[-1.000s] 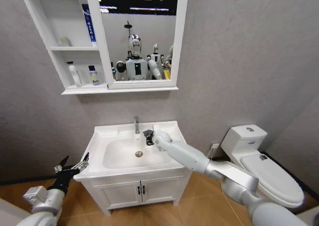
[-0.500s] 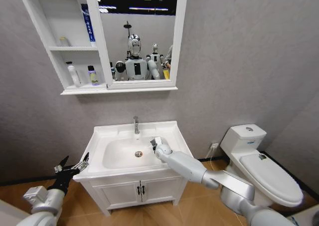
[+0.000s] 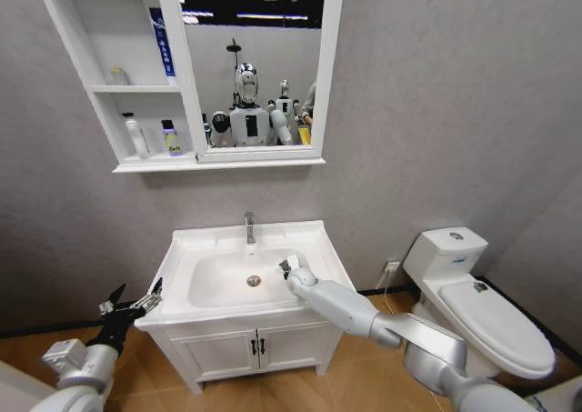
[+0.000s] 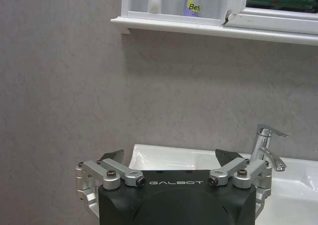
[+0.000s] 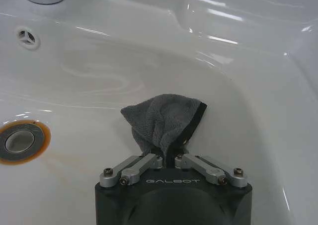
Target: Move facial cleanser and shampoo from washbasin to cabinet, then wipe washbasin with towel.
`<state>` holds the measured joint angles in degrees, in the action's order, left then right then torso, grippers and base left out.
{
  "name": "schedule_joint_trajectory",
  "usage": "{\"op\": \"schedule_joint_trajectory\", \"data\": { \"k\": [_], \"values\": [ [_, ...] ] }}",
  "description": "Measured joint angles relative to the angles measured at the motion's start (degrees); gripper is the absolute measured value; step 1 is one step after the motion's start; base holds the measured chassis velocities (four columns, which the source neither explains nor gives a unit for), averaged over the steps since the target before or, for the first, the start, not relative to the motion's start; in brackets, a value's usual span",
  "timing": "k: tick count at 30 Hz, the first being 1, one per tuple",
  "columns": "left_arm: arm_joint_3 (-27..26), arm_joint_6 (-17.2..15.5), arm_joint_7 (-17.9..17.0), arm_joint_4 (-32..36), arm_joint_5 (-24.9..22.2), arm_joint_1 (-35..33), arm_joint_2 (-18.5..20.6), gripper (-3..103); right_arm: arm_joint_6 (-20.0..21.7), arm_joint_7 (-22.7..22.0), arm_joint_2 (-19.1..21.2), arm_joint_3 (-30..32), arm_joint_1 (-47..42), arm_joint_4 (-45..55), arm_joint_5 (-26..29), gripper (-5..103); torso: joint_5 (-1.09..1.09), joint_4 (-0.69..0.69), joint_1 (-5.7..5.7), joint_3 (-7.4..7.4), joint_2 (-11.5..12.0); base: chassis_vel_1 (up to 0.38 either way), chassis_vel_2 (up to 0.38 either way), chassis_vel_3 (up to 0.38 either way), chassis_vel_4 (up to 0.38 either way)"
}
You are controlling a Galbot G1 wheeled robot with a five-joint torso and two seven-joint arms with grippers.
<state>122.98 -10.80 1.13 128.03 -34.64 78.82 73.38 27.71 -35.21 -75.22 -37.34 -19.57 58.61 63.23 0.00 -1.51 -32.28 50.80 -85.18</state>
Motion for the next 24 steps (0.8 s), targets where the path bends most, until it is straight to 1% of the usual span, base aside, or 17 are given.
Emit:
{"op": "schedule_joint_trajectory", "data": {
  "k": [2, 7, 10, 12, 14, 15, 18, 19, 22, 23, 24],
  "values": [
    [0.00, 0.00, 0.00, 0.00, 0.00, 0.00, 0.00, 100, -0.08, 0.06, -1.03, 0.68, -0.60, -1.15, 0.63, 5, 0.01, 0.00, 0.00, 0.00, 0.00, 0.000, 0.000, 0.000, 0.000],
    [0.00, 0.00, 0.00, 0.00, 0.00, 0.00, 0.00, 100, -0.09, 0.06, -1.98, 0.80, -1.34, -1.50, 1.39, 5, 0.01, 0.00, 0.00, 0.00, 0.00, 0.000, 0.000, 0.000, 0.000],
    [0.00, 0.00, 0.00, 0.00, 0.00, 0.00, 0.00, 100, -0.07, -0.17, -3.32, 1.36, -1.75, -2.28, 3.54, 5, 0.01, -0.02, 0.00, 0.00, 0.00, 0.000, 0.000, 0.000, 0.000],
    [0.00, 0.00, 0.00, 0.00, 0.00, 0.00, 0.00, 100, -0.04, -0.19, -3.99, 1.99, -1.92, -2.87, 4.03, 5, 0.02, -0.03, 0.00, 0.00, -0.01, 0.000, 0.000, 0.000, 0.000],
    [0.00, 0.00, 0.00, 0.00, 0.00, 0.00, 0.00, 100, 0.20, 0.00, -6.04, 3.84, -2.05, -5.05, 5.20, 5, 0.02, -0.02, 0.00, 0.00, -0.01, 0.000, 0.000, 0.000, 0.000],
    [0.00, 0.00, 0.00, 0.00, 0.00, 0.00, 0.00, 100, 0.20, 0.00, -6.04, 3.84, -2.05, -5.05, 5.20, 5, 0.02, -0.02, 0.00, 0.00, -0.01, 0.000, 0.000, 0.000, 0.000],
    [0.00, 0.00, 0.00, 0.00, 0.00, 0.00, 0.00, 100, 0.69, 1.02, -8.25, 5.58, -1.66, -7.60, 6.88, 5, 0.02, -0.02, 0.00, 0.01, 0.00, 0.000, 0.000, 0.000, 0.000],
    [0.00, 0.00, 0.00, 0.00, 0.00, 0.00, 0.00, 100, 0.69, 1.02, -8.25, 5.58, -1.66, -7.60, 6.88, 5, 0.02, -0.02, 0.00, 0.01, 0.00, 0.000, 0.000, 0.000, 0.000],
    [0.00, 0.00, 0.00, 0.00, 0.00, 0.00, 0.00, 100, 0.93, 2.02, -10.80, 7.07, -1.51, -10.28, 7.25, 5, 0.02, -0.02, -0.01, 0.01, 0.00, 0.000, 0.000, 0.000, 0.000],
    [0.00, 0.00, 0.00, 0.00, 0.00, 0.00, 0.00, 100, 0.93, 2.02, -10.80, 7.07, -1.51, -10.28, 7.25, 5, 0.02, -0.02, -0.01, 0.01, 0.00, 0.000, 0.000, 0.000, 0.000],
    [0.00, 0.00, 0.00, 0.00, 0.00, 0.00, 0.00, 100, 1.03, 2.75, -11.82, 7.45, -1.51, -11.26, 7.30, 5, 0.01, -0.01, -0.01, 0.02, 0.01, 0.000, 0.000, 0.000, 0.000]
  ]
}}
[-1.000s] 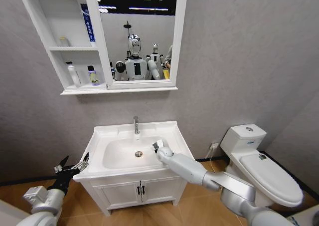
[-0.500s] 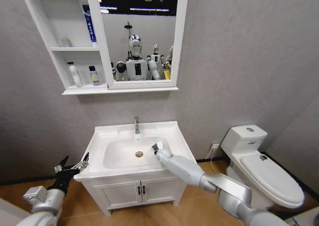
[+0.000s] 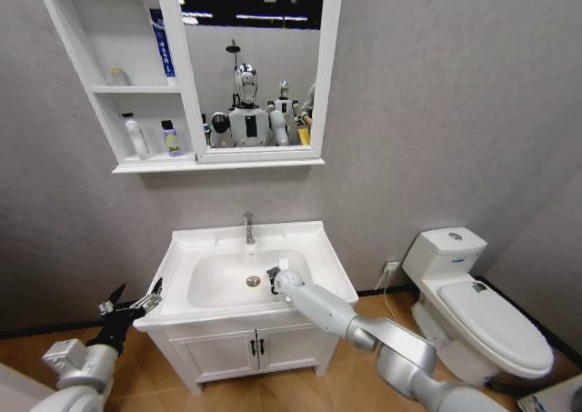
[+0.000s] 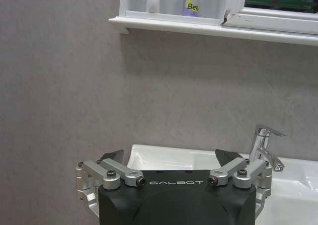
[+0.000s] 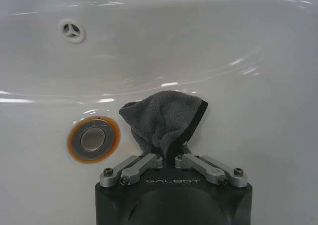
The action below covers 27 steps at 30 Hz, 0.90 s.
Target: Move facial cleanser and shampoo from washbasin to cabinet, then wipe washbasin with towel.
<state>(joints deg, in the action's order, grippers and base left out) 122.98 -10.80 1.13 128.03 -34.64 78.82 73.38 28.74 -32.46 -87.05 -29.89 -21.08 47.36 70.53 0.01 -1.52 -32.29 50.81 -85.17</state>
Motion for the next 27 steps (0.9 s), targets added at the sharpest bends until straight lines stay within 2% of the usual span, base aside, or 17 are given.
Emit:
{"op": "schedule_joint_trajectory", "data": {
  "k": [11, 20, 27],
  "values": [
    [0.00, 0.00, 0.00, 0.00, 0.00, 0.00, 0.00, 100, -0.01, 4.92, -5.13, 0.12, 0.72, -5.02, -2.54, 5, -0.01, 0.02, 0.00, 0.01, 0.00, 0.000, 0.000, 0.000, 0.000],
    [0.00, 0.00, 0.00, 0.00, 0.00, 0.00, 0.00, 100, -2.05, 8.42, -5.34, 0.36, 0.83, -7.25, -4.12, 5, -0.02, 0.01, 0.00, 0.00, 0.00, 0.000, 0.000, 0.000, 0.000],
    [0.00, 0.00, 0.00, 0.00, 0.00, 0.00, 0.00, 100, -2.07, 9.74, -5.15, -0.06, 1.76, -6.32, -1.58, 5, 0.00, 0.01, -0.01, 0.02, 0.02, 0.000, 0.000, 0.000, 0.000]
  ]
}}
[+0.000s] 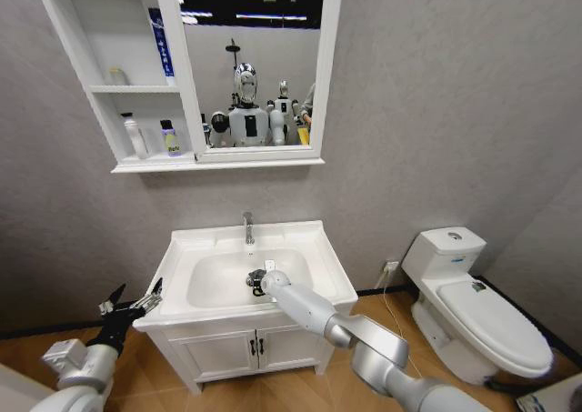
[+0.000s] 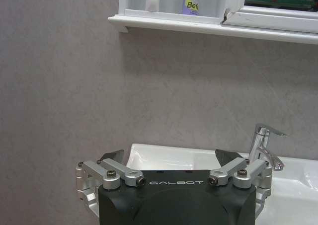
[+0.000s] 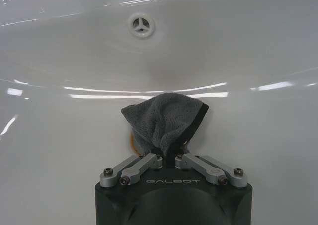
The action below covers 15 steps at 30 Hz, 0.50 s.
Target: Move facial cleanser and shampoo from washbasin to cabinet, then wipe washbasin with towel.
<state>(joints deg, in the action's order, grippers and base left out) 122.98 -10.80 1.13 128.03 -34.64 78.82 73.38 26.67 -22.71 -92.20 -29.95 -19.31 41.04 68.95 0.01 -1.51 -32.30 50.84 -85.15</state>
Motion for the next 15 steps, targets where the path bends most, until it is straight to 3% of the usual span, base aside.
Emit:
{"op": "schedule_joint_trajectory", "data": {
  "k": [9, 15],
  "values": [
    [0.00, 0.00, 0.00, 0.00, 0.00, 0.00, 0.00, 100, 0.94, 0.62, 0.04, -0.44, -0.03, 3.78, 4.54, 5, 0.00, 0.01, 0.00, -0.01, 0.00, 0.000, 0.000, 0.000, 0.000],
    [0.00, 0.00, 0.00, 0.00, 0.00, 0.00, 0.00, 100, -0.22, 6.32, 0.06, -0.11, -0.08, 5.14, 6.47, 5, 0.00, 0.00, 0.00, -0.02, -0.01, 0.000, 0.000, 0.000, 0.000]
  ]
}}
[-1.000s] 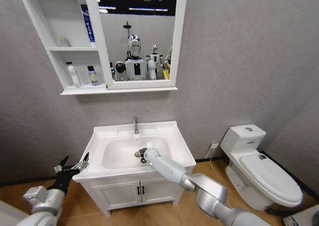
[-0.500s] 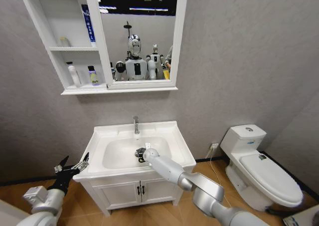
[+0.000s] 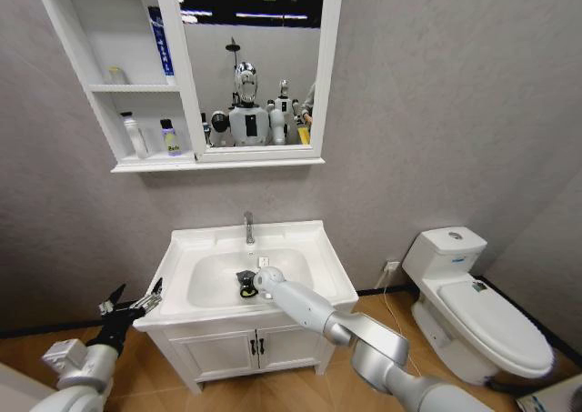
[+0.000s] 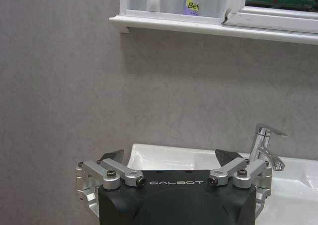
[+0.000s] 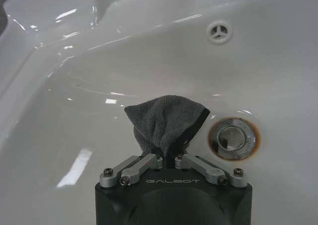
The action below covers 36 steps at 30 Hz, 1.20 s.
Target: Move facial cleanser and shampoo from washbasin to cabinet, then wipe washbasin with towel.
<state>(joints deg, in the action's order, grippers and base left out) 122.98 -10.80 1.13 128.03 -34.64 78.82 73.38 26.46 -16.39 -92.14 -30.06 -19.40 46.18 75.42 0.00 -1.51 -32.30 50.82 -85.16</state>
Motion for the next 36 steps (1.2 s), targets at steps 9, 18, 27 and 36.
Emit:
{"op": "schedule_joint_trajectory", "data": {
  "k": [9, 18, 27, 36],
  "values": [
    [0.00, 0.00, 0.00, 0.00, 0.00, 0.00, 0.00, 100, -3.52, 8.02, 0.02, -1.00, 0.15, -1.99, -3.85, 5, 0.00, 0.00, 0.01, 0.00, -0.01, 0.000, 0.000, 0.000, 0.000],
    [0.00, 0.00, 0.00, 0.00, 0.00, 0.00, 0.00, 100, 0.04, 0.35, 0.00, -0.90, -1.08, -3.57, -17.27, 5, 0.00, -0.01, 0.01, -0.01, -0.01, 0.000, 0.000, 0.000, 0.000],
    [0.00, 0.00, 0.00, 0.00, 0.00, 0.00, 0.00, 100, 1.40, -4.04, 0.11, -0.65, 0.95, -1.18, -23.80, 5, -0.01, 0.02, 0.02, -0.01, -0.01, 0.000, 0.000, 0.000, 0.000],
    [0.00, 0.00, 0.00, 0.00, 0.00, 0.00, 0.00, 100, 2.52, -1.91, 0.12, 0.18, 1.32, -4.10, -24.64, 5, -0.01, 0.00, 0.02, 0.00, -0.01, 0.000, 0.000, 0.000, 0.000]
  ]
}}
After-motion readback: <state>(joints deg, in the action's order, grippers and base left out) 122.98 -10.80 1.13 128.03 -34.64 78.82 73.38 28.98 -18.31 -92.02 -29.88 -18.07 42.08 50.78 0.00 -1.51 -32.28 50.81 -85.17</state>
